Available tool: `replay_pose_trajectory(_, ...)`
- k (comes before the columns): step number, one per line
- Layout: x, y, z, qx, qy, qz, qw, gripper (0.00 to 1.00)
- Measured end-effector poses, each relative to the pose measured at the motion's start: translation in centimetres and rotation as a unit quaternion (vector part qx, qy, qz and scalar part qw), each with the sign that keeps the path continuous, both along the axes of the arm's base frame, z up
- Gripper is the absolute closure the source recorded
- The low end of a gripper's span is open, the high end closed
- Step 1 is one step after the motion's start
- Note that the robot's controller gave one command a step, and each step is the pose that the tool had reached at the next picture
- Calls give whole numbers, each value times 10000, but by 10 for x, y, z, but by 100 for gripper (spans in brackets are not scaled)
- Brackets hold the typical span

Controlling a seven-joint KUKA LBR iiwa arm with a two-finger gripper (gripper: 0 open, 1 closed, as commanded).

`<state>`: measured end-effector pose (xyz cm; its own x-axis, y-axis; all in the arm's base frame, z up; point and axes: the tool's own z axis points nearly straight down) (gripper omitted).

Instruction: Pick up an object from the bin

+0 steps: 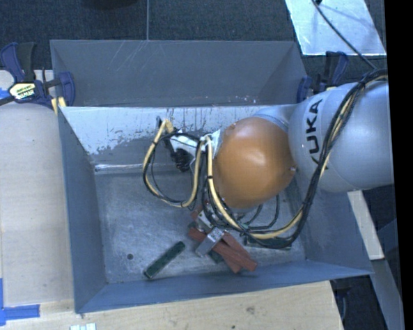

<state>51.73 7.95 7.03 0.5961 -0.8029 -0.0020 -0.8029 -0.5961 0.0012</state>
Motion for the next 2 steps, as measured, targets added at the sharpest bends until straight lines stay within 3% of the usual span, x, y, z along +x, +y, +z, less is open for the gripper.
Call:
replay_pose_trajectory(1, 4, 4, 88, 8, -42, 26, 10000, 100)
replay_pose_trajectory(2, 22, -10, 157, 4, -48, 16, 10000, 100)
